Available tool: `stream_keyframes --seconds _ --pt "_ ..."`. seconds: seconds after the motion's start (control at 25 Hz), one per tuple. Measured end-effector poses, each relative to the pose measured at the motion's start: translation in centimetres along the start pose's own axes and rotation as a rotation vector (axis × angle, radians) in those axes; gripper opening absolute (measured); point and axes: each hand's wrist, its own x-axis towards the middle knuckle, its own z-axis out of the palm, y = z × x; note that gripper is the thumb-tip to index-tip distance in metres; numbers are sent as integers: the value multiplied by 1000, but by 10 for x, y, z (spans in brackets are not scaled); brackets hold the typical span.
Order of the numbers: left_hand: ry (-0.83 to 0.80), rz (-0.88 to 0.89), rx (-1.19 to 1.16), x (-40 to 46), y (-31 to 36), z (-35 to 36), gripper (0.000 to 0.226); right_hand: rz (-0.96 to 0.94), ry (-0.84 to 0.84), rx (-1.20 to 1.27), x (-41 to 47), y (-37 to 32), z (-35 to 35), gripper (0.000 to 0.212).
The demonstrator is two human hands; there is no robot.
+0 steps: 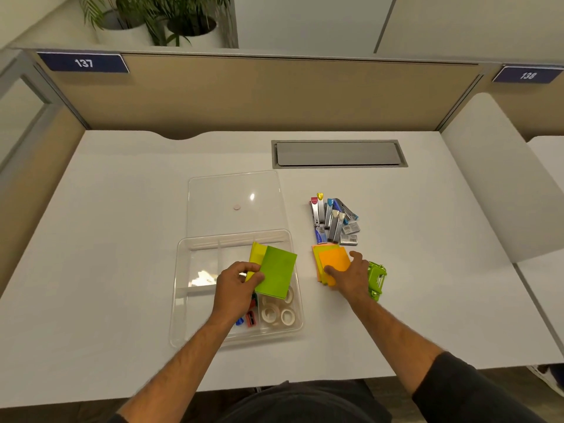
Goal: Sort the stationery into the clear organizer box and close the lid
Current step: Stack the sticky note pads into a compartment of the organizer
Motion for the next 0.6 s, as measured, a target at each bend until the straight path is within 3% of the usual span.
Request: stream_keyframes --seconds 0.16,0.44,0.6 --pt "15 -2 -10 -5 0 -4 9 93 17 150 -1 -3 0 39" --pt "65 -3 -1 -8 -11 -20 11 -24 -22 345 -16 -36 0 10" --pt "108 -4 -34 -10 -21 -41 14 -134 -153 432 -34 -60 10 10"
